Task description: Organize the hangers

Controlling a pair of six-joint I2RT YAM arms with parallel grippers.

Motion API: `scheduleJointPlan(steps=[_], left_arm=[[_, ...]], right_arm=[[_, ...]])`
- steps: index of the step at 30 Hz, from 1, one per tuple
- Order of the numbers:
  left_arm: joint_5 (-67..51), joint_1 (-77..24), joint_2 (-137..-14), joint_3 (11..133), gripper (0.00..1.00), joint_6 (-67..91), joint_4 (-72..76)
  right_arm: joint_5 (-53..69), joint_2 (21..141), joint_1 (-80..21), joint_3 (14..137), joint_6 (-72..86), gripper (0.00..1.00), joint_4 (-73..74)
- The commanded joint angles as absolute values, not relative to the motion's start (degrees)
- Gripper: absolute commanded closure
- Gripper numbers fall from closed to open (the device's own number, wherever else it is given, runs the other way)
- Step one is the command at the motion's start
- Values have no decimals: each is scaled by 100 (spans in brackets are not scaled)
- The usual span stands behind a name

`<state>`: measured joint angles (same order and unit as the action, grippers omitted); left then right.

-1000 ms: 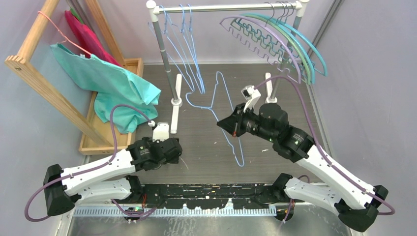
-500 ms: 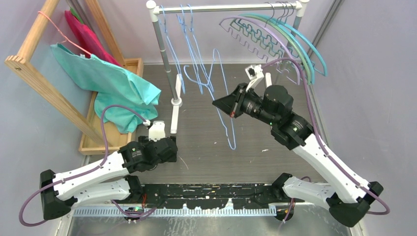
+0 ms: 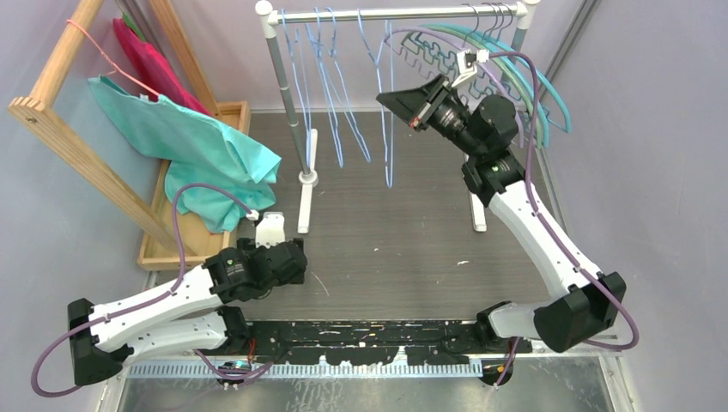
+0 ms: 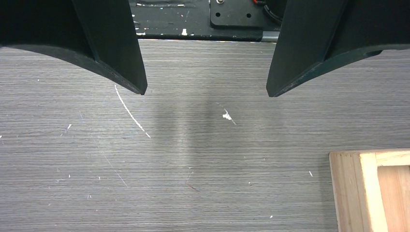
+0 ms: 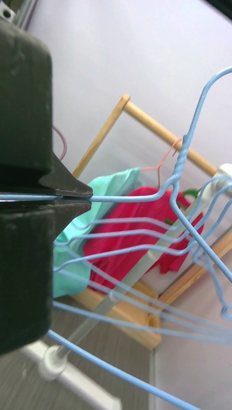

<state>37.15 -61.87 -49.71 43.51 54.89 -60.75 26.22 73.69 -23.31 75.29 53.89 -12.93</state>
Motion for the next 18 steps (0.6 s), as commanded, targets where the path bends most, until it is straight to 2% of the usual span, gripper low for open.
scheduleJointPlan(steps=[1, 8, 18], left_arm=[[3980, -6171, -4853, 4401, 2, 5585, -6159], [4005, -6170, -4848, 4395, 2, 5588, -6251], [4000, -6170, -4736, 4350, 2, 5602, -6249]], right_arm=[[2942, 7631, -2338, 8131, 6036, 99, -2655], [2787, 8245, -2338, 8359, 6386, 99, -3034], [2199, 8435, -2338, 8227, 5977, 99, -2297]])
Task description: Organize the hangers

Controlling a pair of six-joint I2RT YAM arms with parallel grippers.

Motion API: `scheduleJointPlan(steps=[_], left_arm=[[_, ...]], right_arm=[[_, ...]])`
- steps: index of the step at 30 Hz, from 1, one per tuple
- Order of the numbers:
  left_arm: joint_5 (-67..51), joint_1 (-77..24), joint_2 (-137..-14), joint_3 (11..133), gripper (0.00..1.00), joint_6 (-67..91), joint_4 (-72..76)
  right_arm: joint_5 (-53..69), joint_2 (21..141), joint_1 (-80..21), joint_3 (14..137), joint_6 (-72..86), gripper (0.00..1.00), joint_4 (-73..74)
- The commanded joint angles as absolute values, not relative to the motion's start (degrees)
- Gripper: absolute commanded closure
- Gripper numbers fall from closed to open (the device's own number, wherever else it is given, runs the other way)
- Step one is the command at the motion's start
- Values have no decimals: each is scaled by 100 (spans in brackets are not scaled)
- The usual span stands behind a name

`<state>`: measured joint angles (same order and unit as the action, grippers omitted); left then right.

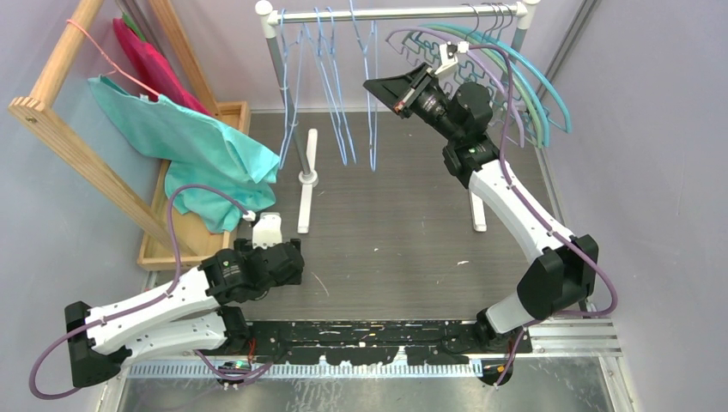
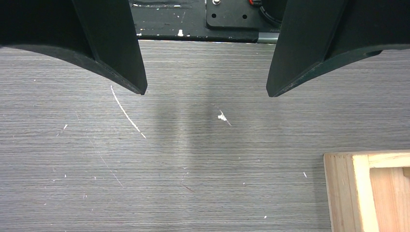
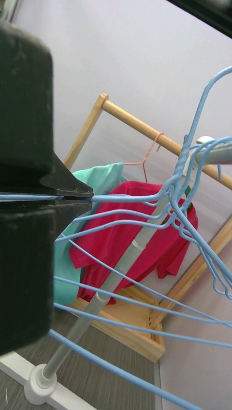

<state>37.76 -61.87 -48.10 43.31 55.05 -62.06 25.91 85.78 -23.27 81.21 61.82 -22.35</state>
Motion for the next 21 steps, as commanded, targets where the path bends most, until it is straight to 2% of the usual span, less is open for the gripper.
scheduleJointPlan(steps=[1, 7, 9, 14, 17, 21], left_arm=[[3999, -6175, -4757, 4358, 2, 5606, -6245], [3975, -6171, -4828, 4377, 2, 5613, -6257], [3958, -6170, -4841, 4361, 2, 5615, -6241], [3946, -6174, -4883, 4355, 2, 5609, -6244], [3922, -6171, -4903, 4336, 2, 5620, -6228], [3881, -6170, -4975, 4262, 2, 5624, -6063]], right_arm=[[2141, 8444, -2340, 8229, 5896, 99, -2245], [1925, 8564, -2339, 8241, 5682, 98, -1952], [1895, 8610, -2338, 8199, 5621, 94, -1802], [1914, 8422, -2340, 7726, 5355, 58, -1913], [1752, 8051, -2340, 7345, 5093, 40, -1848], [1464, 7414, -2414, 6778, 4571, 8, -1406]])
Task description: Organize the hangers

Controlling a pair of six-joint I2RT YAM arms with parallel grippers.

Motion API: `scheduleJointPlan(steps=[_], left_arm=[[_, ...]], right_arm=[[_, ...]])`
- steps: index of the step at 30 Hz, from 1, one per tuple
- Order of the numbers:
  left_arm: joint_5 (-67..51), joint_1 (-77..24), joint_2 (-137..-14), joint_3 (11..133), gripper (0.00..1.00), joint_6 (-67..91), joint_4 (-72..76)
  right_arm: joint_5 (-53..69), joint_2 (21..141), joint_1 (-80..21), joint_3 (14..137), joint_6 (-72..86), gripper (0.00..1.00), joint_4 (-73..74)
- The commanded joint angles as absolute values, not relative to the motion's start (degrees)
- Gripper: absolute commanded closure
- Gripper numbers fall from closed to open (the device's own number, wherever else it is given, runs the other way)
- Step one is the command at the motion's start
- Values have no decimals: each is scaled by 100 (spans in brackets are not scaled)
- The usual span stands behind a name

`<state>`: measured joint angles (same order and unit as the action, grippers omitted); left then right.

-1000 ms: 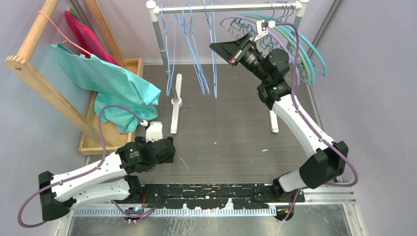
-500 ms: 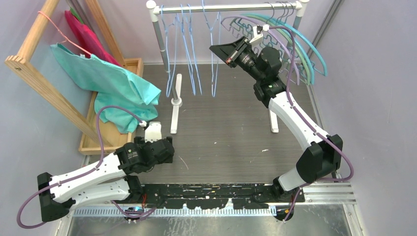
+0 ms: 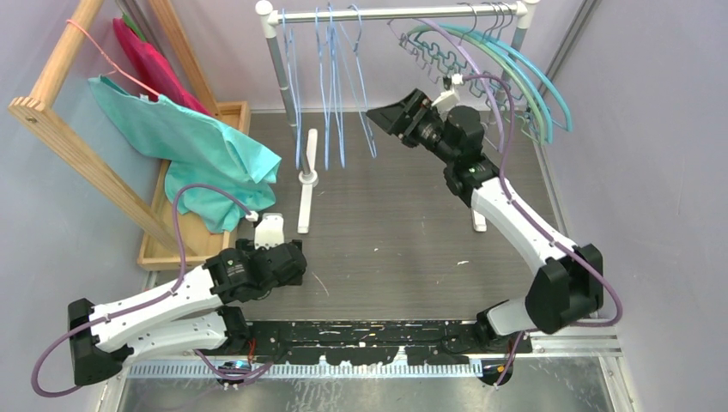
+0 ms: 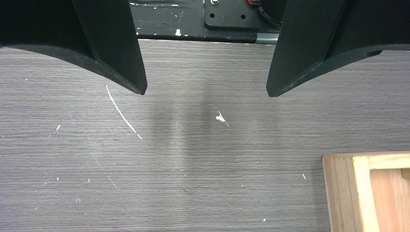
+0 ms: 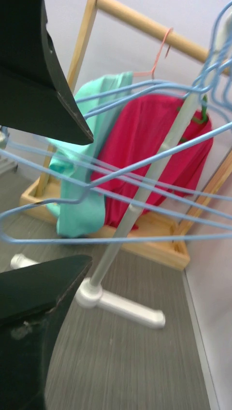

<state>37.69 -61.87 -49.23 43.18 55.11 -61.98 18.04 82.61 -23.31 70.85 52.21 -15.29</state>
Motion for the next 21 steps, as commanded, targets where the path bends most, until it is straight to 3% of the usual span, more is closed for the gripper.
scheduleJointPlan(steps=[1, 11, 21], left_arm=[[3870, -6170, -5019, 4243, 2, 5625, -6006], [3758, -6171, -5386, 4035, 2, 5721, -5495], [3713, -6170, -5740, 3902, 2, 5723, -5102]], right_arm=[[1335, 7266, -2480, 6650, 4374, 1, -1224], [-14, 6027, -2891, 4962, 2369, 0, 489], [-1098, 5648, -3223, 3711, 1714, 0, 247]])
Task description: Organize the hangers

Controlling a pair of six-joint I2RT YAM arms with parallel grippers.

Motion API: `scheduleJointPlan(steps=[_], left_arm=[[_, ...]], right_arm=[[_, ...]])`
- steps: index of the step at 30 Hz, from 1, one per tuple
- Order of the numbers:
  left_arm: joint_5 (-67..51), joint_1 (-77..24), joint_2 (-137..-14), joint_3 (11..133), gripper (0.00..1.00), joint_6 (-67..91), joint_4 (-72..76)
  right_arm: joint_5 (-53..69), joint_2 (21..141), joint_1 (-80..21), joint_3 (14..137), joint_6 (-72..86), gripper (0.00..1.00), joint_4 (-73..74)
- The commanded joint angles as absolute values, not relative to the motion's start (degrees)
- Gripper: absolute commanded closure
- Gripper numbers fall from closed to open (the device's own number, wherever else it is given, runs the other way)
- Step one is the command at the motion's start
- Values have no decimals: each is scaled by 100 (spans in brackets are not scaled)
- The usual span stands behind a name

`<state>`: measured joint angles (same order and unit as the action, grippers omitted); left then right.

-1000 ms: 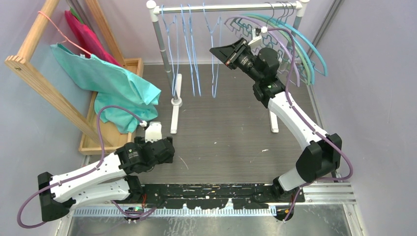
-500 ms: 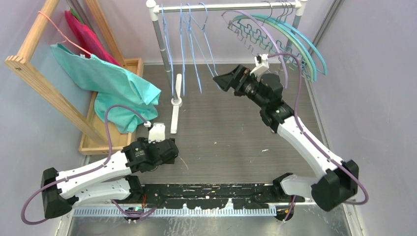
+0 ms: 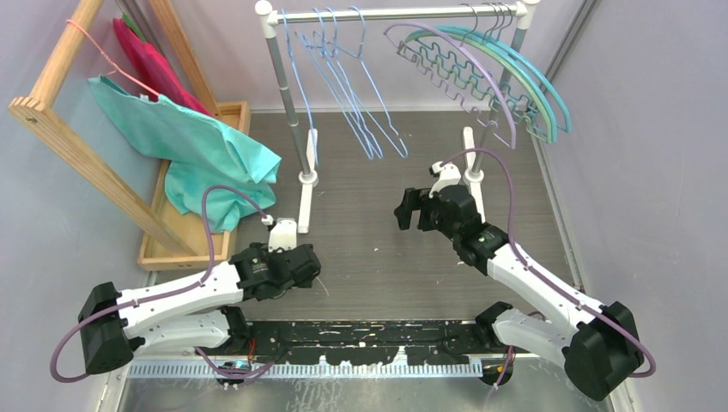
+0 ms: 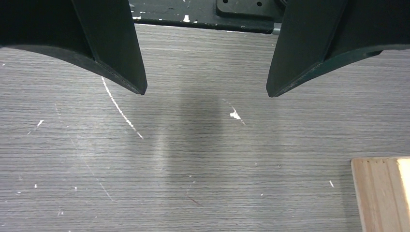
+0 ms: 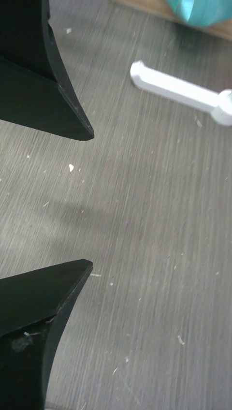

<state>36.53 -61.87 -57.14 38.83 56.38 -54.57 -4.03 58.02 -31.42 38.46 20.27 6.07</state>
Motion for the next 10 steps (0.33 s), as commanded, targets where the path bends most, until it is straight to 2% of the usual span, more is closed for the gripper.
scheduleJointPlan(steps=[1, 10], left_arm=[[3686, -6170, -5751, 3902, 2, 5697, -5067], [3677, -6170, -5729, 3838, 2, 5590, -4862]], right_arm=[[-1164, 5710, -3230, 3675, 1762, 0, 232], [-1907, 6100, -3457, 3451, 1862, 0, 165]])
